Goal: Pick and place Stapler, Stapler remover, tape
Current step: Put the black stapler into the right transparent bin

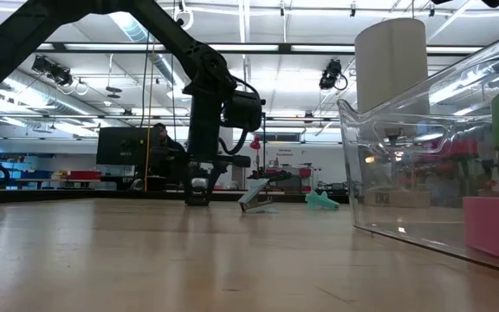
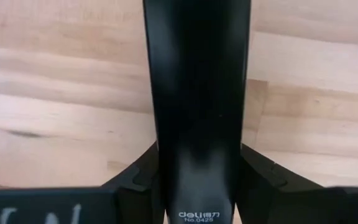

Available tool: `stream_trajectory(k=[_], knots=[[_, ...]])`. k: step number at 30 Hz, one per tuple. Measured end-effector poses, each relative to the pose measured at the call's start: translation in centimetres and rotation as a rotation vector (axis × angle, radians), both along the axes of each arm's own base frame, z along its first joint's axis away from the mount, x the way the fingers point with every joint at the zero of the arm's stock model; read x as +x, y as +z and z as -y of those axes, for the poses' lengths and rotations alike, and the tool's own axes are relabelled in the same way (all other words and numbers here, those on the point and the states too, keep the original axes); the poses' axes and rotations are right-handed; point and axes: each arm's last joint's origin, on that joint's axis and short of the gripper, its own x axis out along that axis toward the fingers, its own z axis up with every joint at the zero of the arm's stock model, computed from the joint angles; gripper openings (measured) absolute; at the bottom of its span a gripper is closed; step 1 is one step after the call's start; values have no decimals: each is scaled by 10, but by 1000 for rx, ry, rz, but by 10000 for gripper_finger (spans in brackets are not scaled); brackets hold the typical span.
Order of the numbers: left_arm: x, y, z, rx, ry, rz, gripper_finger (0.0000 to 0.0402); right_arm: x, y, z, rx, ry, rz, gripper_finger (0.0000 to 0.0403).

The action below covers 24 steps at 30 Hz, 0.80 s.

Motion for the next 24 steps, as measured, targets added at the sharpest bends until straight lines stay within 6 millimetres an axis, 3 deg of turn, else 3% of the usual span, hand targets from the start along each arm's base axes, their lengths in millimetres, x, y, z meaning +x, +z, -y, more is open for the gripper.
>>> stream_trajectory(k=[8, 15, 18, 24], knots=[[0, -1, 0, -9, -133, -22, 138, 0, 0, 0, 0, 0, 0, 118], [6, 17, 2, -17, -341, 4, 137, 0, 0, 0, -3, 1, -1, 118], [15, 38, 14, -2, -488, 54, 137, 0, 0, 0, -4, 1, -2, 118], [29, 67, 56, 26, -715, 78, 137, 0, -1, 0, -10, -8, -4, 118]])
